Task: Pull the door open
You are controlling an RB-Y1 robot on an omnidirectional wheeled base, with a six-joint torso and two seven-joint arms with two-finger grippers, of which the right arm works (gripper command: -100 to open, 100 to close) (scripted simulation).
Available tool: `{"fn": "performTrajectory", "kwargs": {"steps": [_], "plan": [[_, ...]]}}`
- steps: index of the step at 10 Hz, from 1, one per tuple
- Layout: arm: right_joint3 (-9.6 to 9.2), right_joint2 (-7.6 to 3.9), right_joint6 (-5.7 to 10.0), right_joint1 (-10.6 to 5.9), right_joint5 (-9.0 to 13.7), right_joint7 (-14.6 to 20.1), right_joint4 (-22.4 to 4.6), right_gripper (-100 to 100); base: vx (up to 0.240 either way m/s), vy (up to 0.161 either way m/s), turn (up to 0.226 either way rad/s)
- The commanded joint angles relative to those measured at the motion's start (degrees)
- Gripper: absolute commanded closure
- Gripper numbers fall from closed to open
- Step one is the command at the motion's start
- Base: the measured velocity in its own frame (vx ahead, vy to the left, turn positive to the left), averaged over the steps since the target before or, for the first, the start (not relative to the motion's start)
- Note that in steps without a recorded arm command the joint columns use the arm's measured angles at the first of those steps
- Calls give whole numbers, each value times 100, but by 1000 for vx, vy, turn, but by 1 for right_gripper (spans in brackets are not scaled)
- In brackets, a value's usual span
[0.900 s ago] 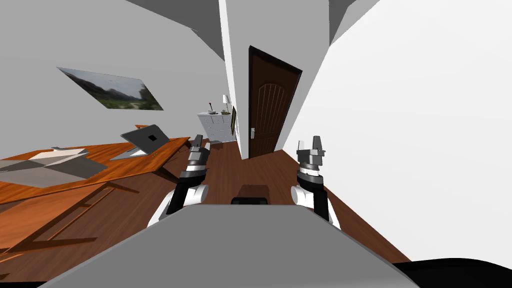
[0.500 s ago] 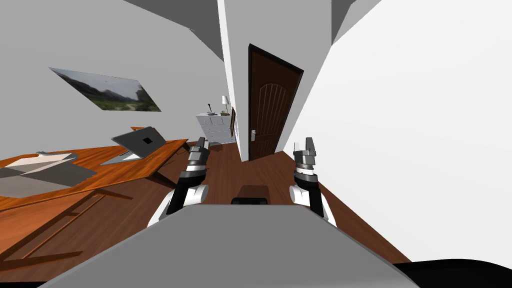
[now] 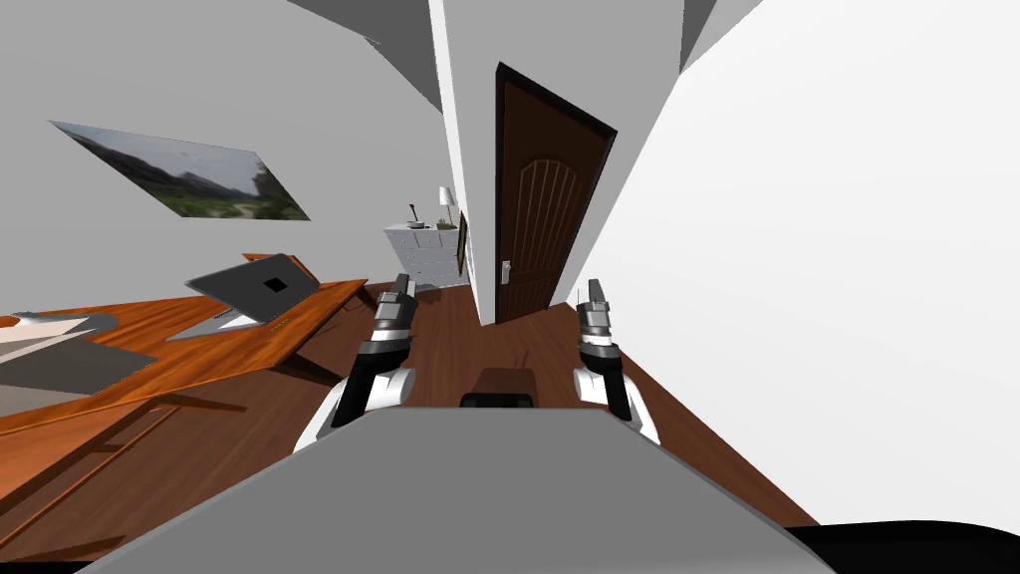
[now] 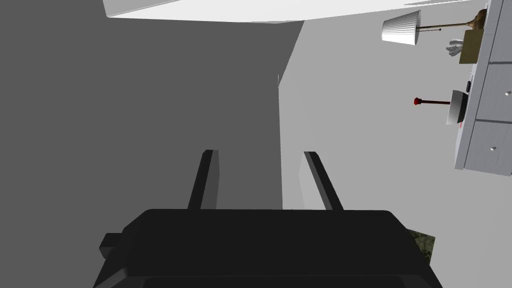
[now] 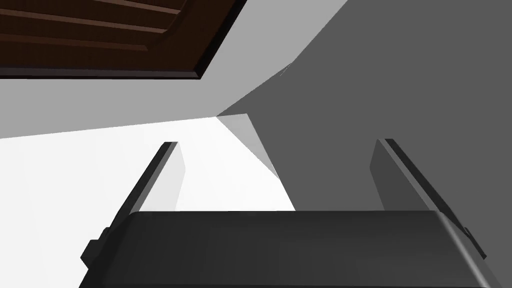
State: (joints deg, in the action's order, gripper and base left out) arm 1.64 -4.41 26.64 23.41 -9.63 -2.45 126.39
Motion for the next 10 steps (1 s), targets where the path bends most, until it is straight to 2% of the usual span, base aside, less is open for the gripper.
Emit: {"fn": "performTrajectory", "kwargs": {"steps": [1, 4, 7, 8, 10], "plan": [[-42, -8, -2, -91, -173, -151, -191, -100, 167, 34, -9], [-78, -79, 35, -241, -543, -439, -614, -100, 147, 24, -8], [-93, -106, 50, -304, -699, -560, -793, -100, 96, 22, -5], [-109, -133, 66, -369, -861, -686, -978, -100, 117, 23, -13], [-126, -159, 82, -436, -1027, -815, -1168, -100, 116, 40, -7]]}}
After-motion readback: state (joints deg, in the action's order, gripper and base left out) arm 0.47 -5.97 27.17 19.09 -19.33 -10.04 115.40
